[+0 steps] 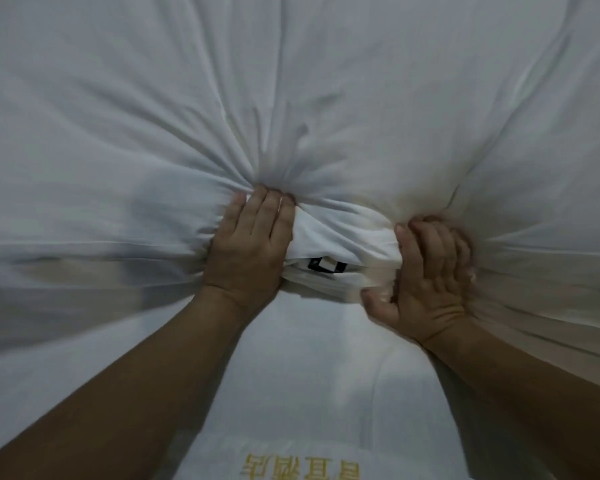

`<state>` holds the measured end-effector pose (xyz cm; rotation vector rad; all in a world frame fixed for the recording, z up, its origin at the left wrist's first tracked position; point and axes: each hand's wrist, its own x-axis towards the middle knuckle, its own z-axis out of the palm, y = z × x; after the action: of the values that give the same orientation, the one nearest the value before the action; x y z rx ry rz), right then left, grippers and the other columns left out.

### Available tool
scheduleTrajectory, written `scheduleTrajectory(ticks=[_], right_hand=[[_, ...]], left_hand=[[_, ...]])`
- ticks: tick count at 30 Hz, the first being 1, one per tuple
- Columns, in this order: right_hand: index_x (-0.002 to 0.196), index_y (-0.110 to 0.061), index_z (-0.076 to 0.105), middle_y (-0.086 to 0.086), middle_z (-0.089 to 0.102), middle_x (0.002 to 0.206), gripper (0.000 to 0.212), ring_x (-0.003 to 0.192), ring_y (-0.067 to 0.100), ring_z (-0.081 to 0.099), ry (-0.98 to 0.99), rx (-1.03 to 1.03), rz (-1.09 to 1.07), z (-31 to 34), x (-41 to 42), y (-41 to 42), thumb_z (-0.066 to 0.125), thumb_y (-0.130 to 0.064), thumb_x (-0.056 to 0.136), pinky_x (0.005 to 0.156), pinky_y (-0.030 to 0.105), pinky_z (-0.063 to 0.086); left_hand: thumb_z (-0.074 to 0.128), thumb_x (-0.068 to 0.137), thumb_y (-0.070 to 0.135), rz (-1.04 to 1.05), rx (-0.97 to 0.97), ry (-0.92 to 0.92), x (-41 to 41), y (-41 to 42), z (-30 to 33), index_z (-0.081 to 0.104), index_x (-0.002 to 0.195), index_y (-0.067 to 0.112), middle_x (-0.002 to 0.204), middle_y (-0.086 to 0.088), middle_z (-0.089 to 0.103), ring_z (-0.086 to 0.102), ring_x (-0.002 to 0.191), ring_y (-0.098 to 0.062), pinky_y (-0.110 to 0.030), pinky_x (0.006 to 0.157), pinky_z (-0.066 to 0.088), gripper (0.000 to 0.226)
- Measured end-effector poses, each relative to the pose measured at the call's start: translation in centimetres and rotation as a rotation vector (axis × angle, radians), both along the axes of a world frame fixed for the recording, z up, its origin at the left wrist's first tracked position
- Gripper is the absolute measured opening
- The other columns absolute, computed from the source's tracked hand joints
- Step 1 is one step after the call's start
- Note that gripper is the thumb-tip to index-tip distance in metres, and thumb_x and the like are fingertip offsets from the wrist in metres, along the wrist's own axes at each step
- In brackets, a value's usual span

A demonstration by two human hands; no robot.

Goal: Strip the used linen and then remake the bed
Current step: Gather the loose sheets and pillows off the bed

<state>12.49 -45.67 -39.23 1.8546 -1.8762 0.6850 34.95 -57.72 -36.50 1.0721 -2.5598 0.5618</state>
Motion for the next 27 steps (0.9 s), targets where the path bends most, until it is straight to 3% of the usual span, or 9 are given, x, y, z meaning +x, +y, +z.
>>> scheduleTrajectory(ticks=[3,6,10,12,15,19,23,27], right_hand=[[0.137,0.001,0.039,0.024,0.040,0.141,0.091,0.133,0.042,0.039,0.077,0.083,0.035,1.4,0.2,0.6,0.062,-0.059,0.072,0.113,0.059,0.017],[0.141,0.004,0.039,0.029,0.039,0.145,0.093,0.137,0.044,0.035,0.146,0.208,0.016,2.9,1.1,0.9,0.065,-0.049,0.069,0.112,0.064,0.017],[0.147,0.008,0.028,0.031,0.027,0.150,0.103,0.141,0.046,0.023,0.225,0.418,-0.047,4.8,2.1,0.8,0.063,-0.039,0.062,0.114,0.063,0.013],[0.146,0.010,0.026,0.034,0.027,0.148,0.093,0.138,0.049,0.026,0.306,0.448,-0.047,5.1,1.9,0.4,0.060,-0.030,0.070,0.115,0.059,0.017],[0.140,0.012,0.034,0.035,0.041,0.136,0.062,0.125,0.049,0.040,0.388,0.399,-0.115,4.6,1.9,-0.3,0.047,-0.016,0.086,0.108,0.056,0.028],[0.118,0.001,0.055,0.019,0.053,0.099,0.050,0.089,0.035,0.048,0.344,0.251,-0.138,3.8,2.4,-1.1,0.063,-0.017,0.072,0.084,0.047,0.036],[0.092,-0.009,0.057,0.012,0.052,0.083,0.039,0.079,0.030,0.039,0.172,0.112,-0.156,2.2,2.0,-1.1,0.075,-0.016,0.059,0.073,0.041,0.030],[0.092,-0.014,0.050,0.011,0.052,0.082,0.039,0.078,0.030,0.042,0.096,0.033,-0.128,0.7,1.7,-1.4,0.070,-0.019,0.059,0.072,0.040,0.031]], left_hand=[[0.050,0.087,0.004,-0.030,-0.063,0.178,0.2,-0.1,-1.4,0.060,0.127,-0.001,0.124,-0.019,0.063,0.058,0.118,-0.037,-0.049,0.108,0.038,0.041],[0.062,0.078,0.011,-0.007,-0.118,0.225,0.4,0.0,-2.6,0.060,0.129,0.001,0.125,-0.016,0.063,0.059,0.119,-0.035,-0.048,0.109,0.038,0.051],[0.076,0.069,0.026,-0.018,-0.104,0.262,0.6,-0.2,-3.5,0.058,0.132,0.003,0.129,-0.015,0.061,0.055,0.124,-0.033,-0.046,0.112,0.034,0.069],[0.076,0.069,0.032,-0.020,-0.095,0.281,0.6,-0.3,-3.4,0.058,0.132,0.004,0.130,-0.014,0.061,0.055,0.125,-0.032,-0.046,0.111,0.035,0.072],[0.070,0.073,0.035,-0.017,-0.099,0.289,0.6,-0.1,-3.3,0.059,0.132,0.004,0.129,-0.014,0.061,0.055,0.124,-0.032,-0.047,0.110,0.036,0.067],[0.064,0.076,0.030,-0.008,-0.113,0.299,0.6,0.0,-3.3,0.058,0.132,0.005,0.130,-0.014,0.060,0.055,0.124,-0.033,-0.047,0.111,0.035,0.062],[0.070,0.072,0.027,-0.013,-0.131,0.287,0.7,0.1,-3.2,0.059,0.131,0.007,0.130,-0.013,0.061,0.055,0.124,-0.032,-0.046,0.112,0.033,0.064],[0.068,0.072,0.020,-0.024,-0.167,0.276,0.6,0.1,-3.2,0.062,0.129,0.008,0.129,-0.012,0.062,0.056,0.124,-0.031,-0.045,0.111,0.034,0.059]])
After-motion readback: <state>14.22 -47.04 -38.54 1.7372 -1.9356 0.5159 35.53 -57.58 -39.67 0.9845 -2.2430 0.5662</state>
